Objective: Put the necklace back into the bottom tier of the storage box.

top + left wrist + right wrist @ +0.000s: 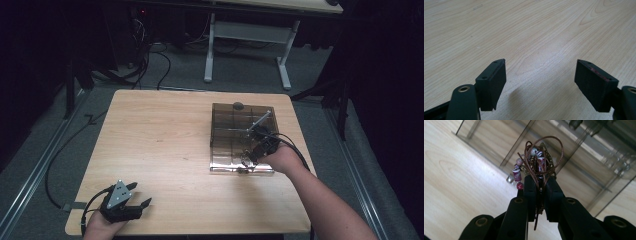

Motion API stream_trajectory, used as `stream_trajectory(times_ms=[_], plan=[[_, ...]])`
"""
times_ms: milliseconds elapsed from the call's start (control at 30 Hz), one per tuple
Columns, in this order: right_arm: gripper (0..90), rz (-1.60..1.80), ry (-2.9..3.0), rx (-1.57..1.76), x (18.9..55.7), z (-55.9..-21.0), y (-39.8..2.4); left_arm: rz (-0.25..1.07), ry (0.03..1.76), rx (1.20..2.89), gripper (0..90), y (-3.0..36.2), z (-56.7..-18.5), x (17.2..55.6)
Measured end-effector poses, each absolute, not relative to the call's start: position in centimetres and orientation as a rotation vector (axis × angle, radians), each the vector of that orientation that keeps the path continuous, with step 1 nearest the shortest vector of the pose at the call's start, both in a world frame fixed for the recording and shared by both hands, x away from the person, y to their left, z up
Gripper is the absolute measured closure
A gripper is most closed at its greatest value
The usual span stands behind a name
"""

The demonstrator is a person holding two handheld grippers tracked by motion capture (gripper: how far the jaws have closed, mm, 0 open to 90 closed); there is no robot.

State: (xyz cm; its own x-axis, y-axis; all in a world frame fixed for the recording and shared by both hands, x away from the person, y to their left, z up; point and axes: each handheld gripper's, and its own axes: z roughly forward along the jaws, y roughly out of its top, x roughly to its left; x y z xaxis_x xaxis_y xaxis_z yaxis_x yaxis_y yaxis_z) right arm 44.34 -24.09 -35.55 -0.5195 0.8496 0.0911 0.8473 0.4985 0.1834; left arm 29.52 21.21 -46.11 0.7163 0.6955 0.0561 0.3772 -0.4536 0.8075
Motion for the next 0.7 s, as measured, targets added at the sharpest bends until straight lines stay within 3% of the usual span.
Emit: stream_trajectory(times_ms=[700], plan=[[82.4,0.301,2.734,1.539,46.3,-37.9,-22.7,0.487,0.814,2.090,25.6,21.2,-46.1,29.5]])
